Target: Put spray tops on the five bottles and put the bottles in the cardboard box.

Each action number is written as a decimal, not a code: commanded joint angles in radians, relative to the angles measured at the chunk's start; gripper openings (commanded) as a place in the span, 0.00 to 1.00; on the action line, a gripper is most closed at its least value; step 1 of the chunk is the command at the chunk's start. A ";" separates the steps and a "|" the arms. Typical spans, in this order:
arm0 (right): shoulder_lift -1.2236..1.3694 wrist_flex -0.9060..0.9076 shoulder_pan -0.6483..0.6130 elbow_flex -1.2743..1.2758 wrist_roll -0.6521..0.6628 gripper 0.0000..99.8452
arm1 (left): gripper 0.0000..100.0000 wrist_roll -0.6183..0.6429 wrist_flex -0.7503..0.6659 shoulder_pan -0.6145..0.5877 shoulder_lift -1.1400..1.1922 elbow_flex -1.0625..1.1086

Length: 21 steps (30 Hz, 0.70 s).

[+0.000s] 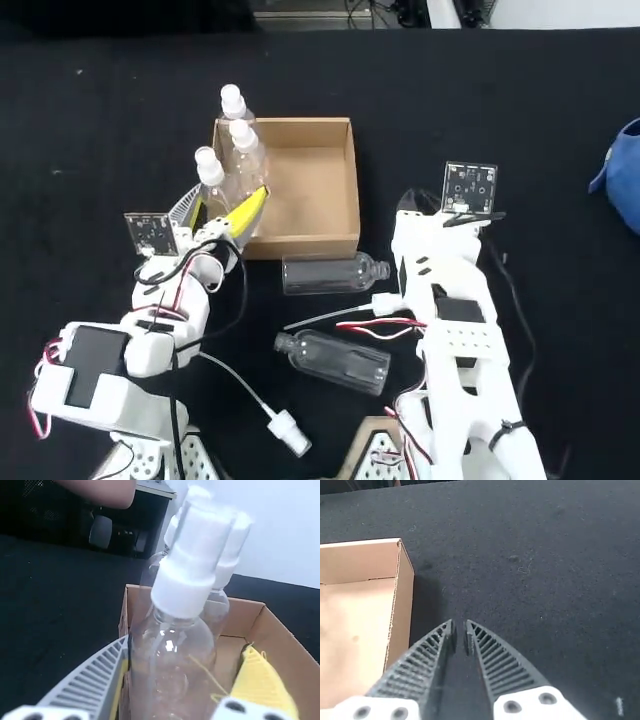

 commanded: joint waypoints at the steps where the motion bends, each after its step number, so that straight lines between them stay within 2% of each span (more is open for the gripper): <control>1: 0.008 -0.031 -0.023 -0.005 -0.002 0.01 | 0.21 -0.006 -0.023 -0.007 -0.005 0.012; 12: 0.024 -0.032 -0.025 -0.012 -0.002 0.01 | 0.21 -0.009 -0.026 -0.028 -0.008 0.008; 21: 0.268 -0.092 -0.018 -0.140 -0.002 0.01 | 0.21 0.000 -0.071 -0.028 -0.184 0.122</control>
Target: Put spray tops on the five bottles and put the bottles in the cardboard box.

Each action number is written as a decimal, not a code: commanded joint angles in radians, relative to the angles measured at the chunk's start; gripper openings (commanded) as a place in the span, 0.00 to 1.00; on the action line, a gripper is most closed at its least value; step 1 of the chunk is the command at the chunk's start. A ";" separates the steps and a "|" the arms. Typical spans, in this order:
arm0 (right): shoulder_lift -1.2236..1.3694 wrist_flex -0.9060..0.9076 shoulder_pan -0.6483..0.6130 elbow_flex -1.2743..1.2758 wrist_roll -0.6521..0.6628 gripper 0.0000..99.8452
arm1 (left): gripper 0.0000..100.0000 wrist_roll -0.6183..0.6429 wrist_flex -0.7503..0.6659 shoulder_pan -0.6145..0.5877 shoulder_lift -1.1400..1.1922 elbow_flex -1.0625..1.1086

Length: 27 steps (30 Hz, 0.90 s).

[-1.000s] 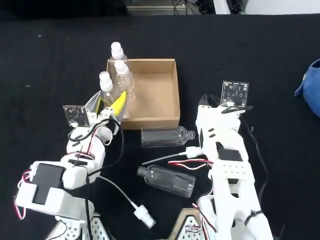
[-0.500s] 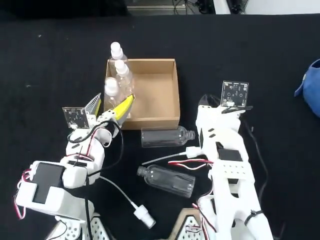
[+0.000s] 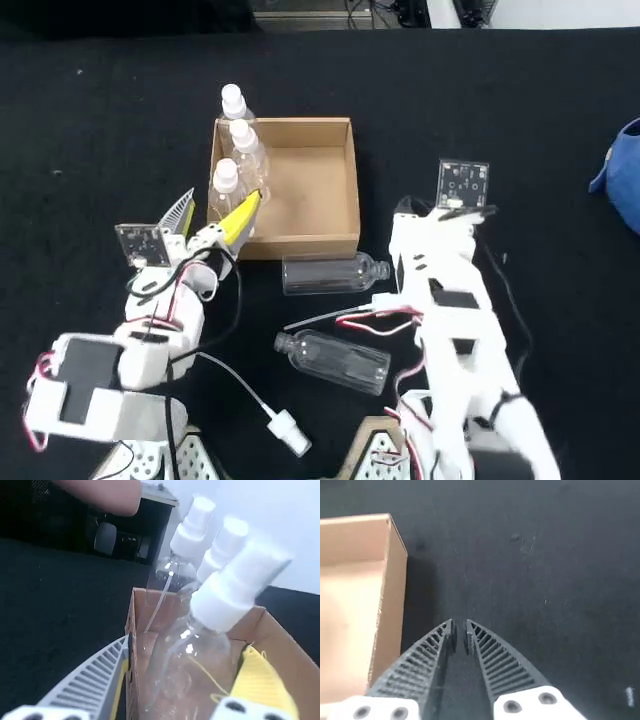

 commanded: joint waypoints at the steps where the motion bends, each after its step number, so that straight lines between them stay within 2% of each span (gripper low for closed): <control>1: 0.085 -0.032 -0.017 -0.113 -0.002 0.01 | 0.21 0.000 -0.008 -0.010 -0.138 0.042; 5: 0.097 -0.032 -0.017 -0.127 -0.003 0.01 | 0.21 0.000 0.152 -0.012 -0.230 0.038; 10: 0.068 -0.032 -0.015 -0.111 -0.003 0.01 | 0.21 0.000 0.272 -0.012 -0.387 0.050; 17: 0.067 -0.032 -0.023 -0.113 -0.003 0.01 | 0.21 0.000 0.681 -0.002 -0.654 0.042; 27: 0.067 -0.032 -0.023 -0.113 -0.003 0.01 | 0.21 -0.008 1.195 -0.010 -1.115 0.047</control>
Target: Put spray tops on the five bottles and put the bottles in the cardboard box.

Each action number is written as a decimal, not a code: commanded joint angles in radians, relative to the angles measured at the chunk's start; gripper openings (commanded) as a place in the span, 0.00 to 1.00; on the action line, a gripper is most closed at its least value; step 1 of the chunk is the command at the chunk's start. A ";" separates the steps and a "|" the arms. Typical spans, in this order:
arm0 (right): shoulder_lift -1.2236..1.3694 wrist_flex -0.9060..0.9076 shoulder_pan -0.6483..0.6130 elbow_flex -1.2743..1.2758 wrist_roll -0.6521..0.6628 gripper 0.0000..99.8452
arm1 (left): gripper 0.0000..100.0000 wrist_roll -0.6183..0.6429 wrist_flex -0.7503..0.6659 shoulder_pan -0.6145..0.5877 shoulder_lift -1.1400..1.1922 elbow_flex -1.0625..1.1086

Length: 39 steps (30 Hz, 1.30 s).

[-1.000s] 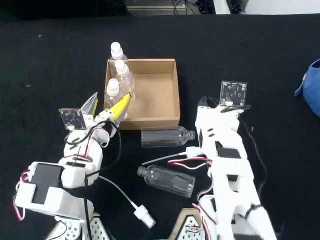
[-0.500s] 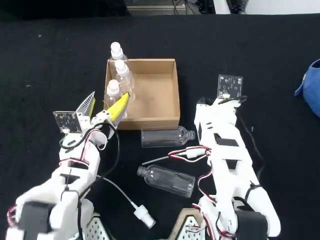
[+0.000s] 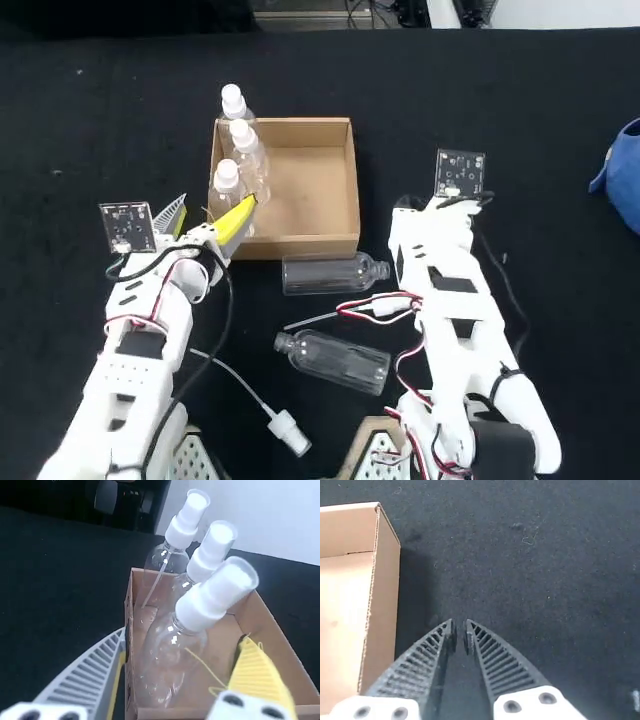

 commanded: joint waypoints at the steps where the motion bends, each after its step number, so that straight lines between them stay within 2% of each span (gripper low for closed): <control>1: -0.038 -0.028 -0.025 -0.047 -0.003 0.01 | 0.21 -0.008 0.222 -0.010 -0.232 -0.008; 5: -0.038 -0.028 -0.025 -0.047 -0.003 0.01 | 0.20 -0.009 0.400 -0.024 -0.385 -0.008; 9: -0.038 -0.028 -0.025 -0.047 -0.003 0.01 | 0.03 -0.009 0.532 -0.090 -0.506 -0.007; 12: -0.038 -0.028 -0.023 -0.047 -0.003 0.01 | 0.06 -0.008 0.637 -0.153 -0.580 -0.007; 15: -0.038 -0.028 -0.021 -0.047 -0.003 0.01 | 0.03 -0.008 0.732 -0.200 -0.634 -0.008; 20: -0.038 -0.028 -0.018 -0.044 -0.005 0.01 | 0.03 -0.008 0.776 -0.266 -0.643 -0.007; 25: -0.047 -0.028 -0.018 -0.025 -0.008 0.01 | 0.03 -0.008 0.701 -0.285 -0.545 -0.018; 29: -0.047 -0.028 -0.018 -0.016 -0.006 0.01 | 0.03 -0.002 0.588 -0.286 -0.388 -0.036; 36: -0.047 -0.028 -0.017 -0.016 -0.005 0.01 | 0.03 -0.008 0.287 -0.288 -0.017 -0.157; 39: -0.047 -0.028 -0.017 -0.016 -0.005 0.01 | 0.03 -0.009 0.127 -0.340 0.124 -0.166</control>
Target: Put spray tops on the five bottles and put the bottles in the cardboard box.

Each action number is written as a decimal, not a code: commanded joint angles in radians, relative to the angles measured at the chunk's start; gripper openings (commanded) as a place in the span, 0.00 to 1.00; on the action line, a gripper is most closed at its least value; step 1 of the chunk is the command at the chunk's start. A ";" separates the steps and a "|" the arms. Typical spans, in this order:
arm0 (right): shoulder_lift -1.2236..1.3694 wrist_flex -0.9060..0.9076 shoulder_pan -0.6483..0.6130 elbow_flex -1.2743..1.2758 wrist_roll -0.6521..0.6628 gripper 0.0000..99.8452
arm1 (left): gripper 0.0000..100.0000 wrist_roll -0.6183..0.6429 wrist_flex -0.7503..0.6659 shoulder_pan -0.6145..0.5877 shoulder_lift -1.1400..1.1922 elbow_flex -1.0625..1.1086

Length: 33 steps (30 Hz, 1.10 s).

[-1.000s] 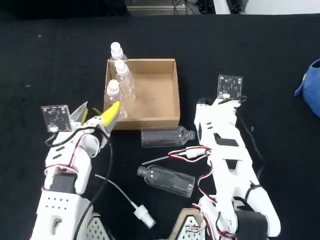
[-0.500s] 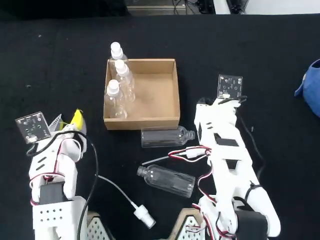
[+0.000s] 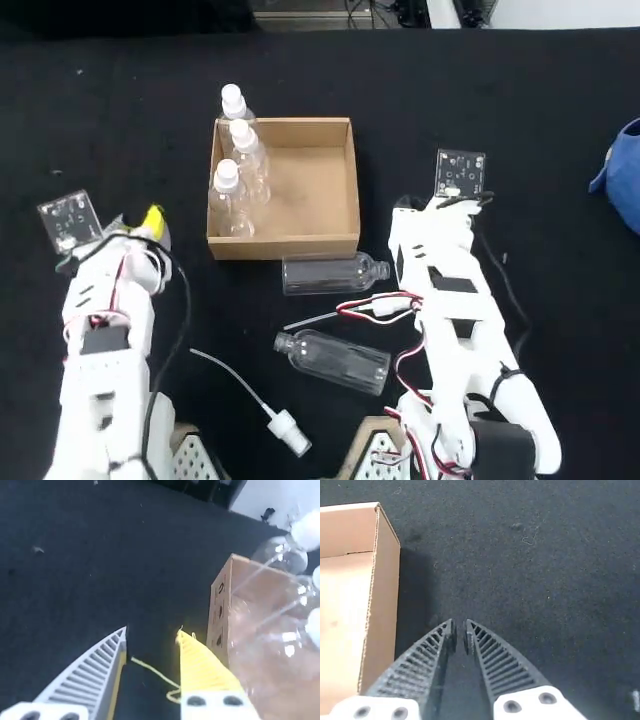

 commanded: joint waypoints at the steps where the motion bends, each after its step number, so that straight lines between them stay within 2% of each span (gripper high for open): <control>1: -0.047 -0.028 -0.017 -0.016 -0.005 0.01 | 0.03 -0.009 -0.253 -0.088 0.207 -0.064; 5: -0.047 -0.028 -0.017 -0.019 -0.005 0.01 | 0.03 -0.002 -0.413 -0.140 0.278 0.002; 11: -0.085 -0.017 0.003 -0.027 -0.011 0.01 | 0.03 -0.008 -0.420 -0.145 0.267 0.062; 16: -0.234 0.210 0.032 -0.101 -0.012 0.01 | 0.03 -0.008 -0.419 -0.145 0.276 0.076; 20: -0.329 0.407 -0.100 -0.236 -0.012 0.01 | 0.03 -0.008 -0.419 -0.143 0.278 0.076; 23: -0.309 0.416 -0.230 -0.309 -0.037 0.01 | 0.03 -0.008 -0.419 -0.142 0.278 0.076; 26: -0.217 0.414 -0.333 -0.392 -0.158 0.01 | 0.03 -0.008 -0.419 -0.142 0.278 0.076; 33: 0.108 0.414 -0.387 -0.624 -0.344 0.01 | 0.03 -0.009 -0.419 -0.142 0.272 0.085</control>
